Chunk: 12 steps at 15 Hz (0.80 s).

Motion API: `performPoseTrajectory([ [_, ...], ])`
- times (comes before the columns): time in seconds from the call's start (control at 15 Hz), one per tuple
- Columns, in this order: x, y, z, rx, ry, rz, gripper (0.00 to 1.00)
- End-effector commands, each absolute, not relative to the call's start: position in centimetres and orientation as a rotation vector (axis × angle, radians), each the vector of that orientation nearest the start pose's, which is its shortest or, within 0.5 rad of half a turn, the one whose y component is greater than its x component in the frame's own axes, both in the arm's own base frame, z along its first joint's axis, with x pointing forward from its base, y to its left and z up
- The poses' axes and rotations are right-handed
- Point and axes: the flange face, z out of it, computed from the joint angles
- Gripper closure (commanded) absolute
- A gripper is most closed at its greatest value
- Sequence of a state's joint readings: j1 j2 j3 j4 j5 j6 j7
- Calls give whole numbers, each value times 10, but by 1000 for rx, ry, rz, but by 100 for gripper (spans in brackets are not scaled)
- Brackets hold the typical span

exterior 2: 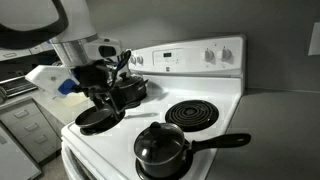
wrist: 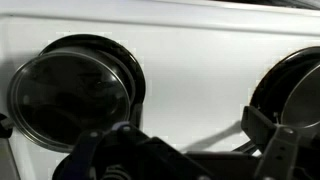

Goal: Take the lid off the pot on the right and put it on the stovetop

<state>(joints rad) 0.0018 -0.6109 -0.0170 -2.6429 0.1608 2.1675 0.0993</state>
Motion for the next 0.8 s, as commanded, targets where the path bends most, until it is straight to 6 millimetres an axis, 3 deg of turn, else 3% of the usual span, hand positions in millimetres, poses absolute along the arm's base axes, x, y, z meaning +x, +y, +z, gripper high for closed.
performPoseTrajectory([
  [0.0, 369, 1, 449, -2968, 288, -190, 0],
  [0.4, 369, -27, 449, -3002, 126, -162, 0],
  [0.73, 369, -63, 438, -3050, -120, -80, 0],
])
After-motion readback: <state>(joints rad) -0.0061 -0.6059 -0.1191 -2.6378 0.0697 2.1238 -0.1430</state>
